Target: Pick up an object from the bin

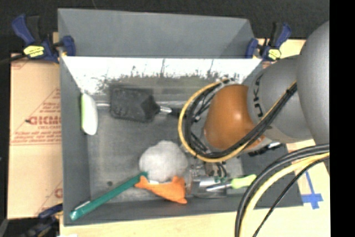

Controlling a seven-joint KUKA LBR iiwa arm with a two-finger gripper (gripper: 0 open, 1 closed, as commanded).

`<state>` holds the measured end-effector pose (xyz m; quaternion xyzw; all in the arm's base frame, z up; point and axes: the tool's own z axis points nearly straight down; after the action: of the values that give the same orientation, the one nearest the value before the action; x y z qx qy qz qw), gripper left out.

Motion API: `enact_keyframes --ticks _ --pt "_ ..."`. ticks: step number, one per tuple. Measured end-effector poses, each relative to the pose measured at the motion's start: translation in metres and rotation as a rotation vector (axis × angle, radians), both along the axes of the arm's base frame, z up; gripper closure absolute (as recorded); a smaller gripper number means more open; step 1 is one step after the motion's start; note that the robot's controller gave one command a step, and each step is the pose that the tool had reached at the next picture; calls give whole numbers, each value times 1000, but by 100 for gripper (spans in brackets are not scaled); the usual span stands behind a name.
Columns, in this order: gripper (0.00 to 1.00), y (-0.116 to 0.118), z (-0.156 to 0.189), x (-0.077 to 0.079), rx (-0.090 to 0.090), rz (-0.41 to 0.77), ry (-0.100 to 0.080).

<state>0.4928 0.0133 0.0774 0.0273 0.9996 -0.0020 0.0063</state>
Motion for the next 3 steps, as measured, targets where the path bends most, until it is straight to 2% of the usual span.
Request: enact_keyframes --ticks 1,2,3 --pt "0 13 11 -12 -7 123 1" --pt "0 49 -3 -11 -1 -52 2" --pt "0 57 -5 -6 -2 -57 0"
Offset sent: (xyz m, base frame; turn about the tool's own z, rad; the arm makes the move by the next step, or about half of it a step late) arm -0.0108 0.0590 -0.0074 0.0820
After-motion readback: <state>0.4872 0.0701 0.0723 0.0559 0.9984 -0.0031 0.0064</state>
